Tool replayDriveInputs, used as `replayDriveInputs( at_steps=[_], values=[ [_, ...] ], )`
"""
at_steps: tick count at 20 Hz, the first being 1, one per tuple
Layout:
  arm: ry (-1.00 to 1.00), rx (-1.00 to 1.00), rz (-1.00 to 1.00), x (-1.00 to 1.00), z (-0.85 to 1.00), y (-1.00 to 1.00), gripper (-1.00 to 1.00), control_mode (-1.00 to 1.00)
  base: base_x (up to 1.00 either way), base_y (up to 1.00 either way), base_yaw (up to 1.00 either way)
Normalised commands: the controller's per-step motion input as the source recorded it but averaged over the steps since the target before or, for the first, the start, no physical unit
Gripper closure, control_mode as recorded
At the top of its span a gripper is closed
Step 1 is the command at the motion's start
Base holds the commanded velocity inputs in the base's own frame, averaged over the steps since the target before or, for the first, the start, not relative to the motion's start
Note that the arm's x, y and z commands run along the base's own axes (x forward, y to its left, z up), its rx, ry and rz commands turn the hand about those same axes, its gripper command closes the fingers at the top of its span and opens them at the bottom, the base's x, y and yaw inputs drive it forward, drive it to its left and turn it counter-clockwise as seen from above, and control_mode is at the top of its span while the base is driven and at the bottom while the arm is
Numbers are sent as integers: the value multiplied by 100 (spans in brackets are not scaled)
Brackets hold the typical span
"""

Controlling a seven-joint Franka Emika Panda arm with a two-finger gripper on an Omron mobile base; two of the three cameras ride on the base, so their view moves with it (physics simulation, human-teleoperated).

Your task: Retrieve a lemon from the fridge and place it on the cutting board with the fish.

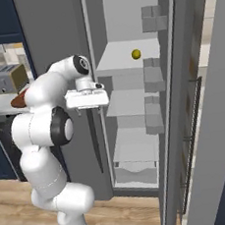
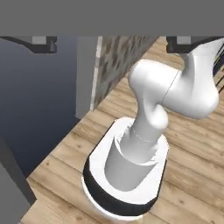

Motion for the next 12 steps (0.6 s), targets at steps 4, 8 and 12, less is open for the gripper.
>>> replayDriveInputs(
  at_steps=[4, 8, 12],
  values=[
    [-69, 3, -55, 0, -2, 79, -100, -100, 0, 0, 0],
    [-80, 5, -57, 0, 0, 50, -100, -100, 0, 0, 0],
    [-71, 0, -50, 0, -1, 26, -100, -100, 0, 0, 0]
  ],
)
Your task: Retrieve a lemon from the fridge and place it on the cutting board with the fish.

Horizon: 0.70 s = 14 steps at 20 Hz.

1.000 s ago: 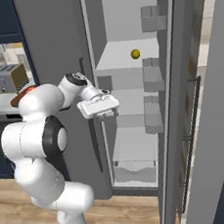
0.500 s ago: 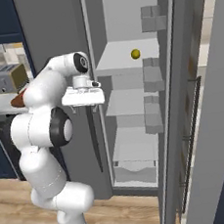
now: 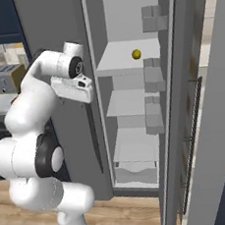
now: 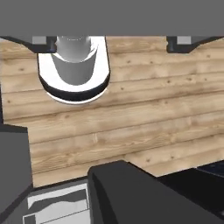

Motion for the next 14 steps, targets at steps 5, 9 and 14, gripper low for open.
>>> replayDriveInputs(
  at_steps=[5, 9, 14],
  values=[
    [-53, -21, -38, 11, -13, 12, -100, -100, 0, 0, 0],
    [-40, -39, -31, 12, -4, 1, -100, -100, 0, 0, 0],
    [-6, -16, -8, 6, 0, 11, -100, -100, 0, 0, 0]
  ],
)
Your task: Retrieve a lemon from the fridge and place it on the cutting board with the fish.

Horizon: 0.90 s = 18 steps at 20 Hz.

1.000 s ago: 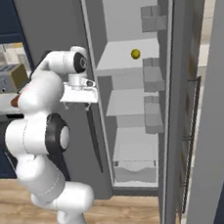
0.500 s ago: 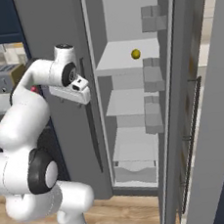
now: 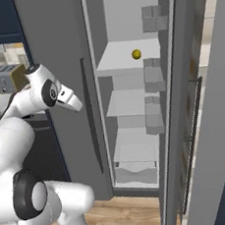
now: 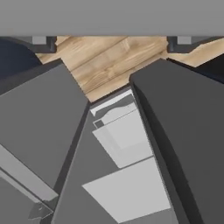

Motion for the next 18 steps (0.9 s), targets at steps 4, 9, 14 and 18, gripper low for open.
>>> replayDriveInputs(
  at_steps=[4, 9, 14, 18],
  values=[
    [-1, 9, 3, 5, -5, 5, -100, -100, 0, 0, 0],
    [0, 5, 17, 20, -2, 5, -100, -100, 0, 0, 0],
    [-6, -7, 24, 38, 0, 0, -100, -100, 0, 0, 0],
    [6, -17, 33, 28, 0, 1, -100, -100, 0, 0, 0]
  ],
)
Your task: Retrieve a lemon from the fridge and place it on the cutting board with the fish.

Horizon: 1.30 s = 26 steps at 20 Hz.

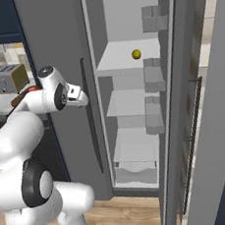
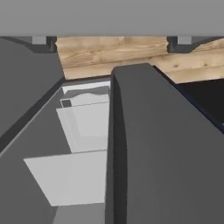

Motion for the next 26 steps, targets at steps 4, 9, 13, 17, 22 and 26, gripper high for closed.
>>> replayDriveInputs(
  at_steps=[4, 9, 13, 17, 22, 26],
  values=[
    [3, -1, 13, 7, 0, 0, -100, -100, 0, 0, 0],
    [-1, 0, 0, 13, 0, 0, -100, -100, 0, 0, 0],
    [-6, 0, -7, 23, -8, 0, -100, -100, 0, 0, 0],
    [-2, 0, -9, 40, -3, 0, -100, -100, 0, 0, 0],
    [0, 0, -3, 33, 0, 0, -100, -100, 0, 0, 0],
    [0, 0, 0, 36, 0, 0, -100, -100, 0, 0, 0]
  ],
)
